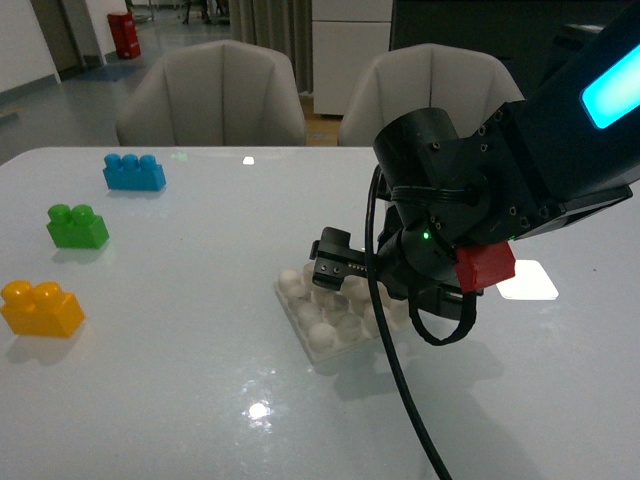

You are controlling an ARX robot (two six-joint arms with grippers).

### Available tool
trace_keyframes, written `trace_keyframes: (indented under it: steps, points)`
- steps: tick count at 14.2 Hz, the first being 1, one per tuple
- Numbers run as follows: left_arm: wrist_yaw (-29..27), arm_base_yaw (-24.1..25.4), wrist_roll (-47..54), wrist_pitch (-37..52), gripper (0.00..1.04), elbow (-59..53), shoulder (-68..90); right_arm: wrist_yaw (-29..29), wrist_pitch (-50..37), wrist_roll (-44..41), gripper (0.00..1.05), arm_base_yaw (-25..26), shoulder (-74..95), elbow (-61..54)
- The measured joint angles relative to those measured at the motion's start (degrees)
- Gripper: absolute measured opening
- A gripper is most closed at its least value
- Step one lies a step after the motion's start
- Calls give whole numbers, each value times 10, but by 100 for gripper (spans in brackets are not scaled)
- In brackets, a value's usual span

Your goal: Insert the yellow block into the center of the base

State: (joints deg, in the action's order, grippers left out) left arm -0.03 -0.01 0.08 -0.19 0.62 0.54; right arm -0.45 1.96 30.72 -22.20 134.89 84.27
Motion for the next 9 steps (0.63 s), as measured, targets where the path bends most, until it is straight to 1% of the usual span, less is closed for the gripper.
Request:
trace_keyframes:
  steps: [6,9]
  points:
    - [0,0,0,0,98,0,0,-31,-3,37,98,-4,-20,-27]
    - [0,0,0,0,98,0,0,-37,-12,46,98,-17,-34,-49]
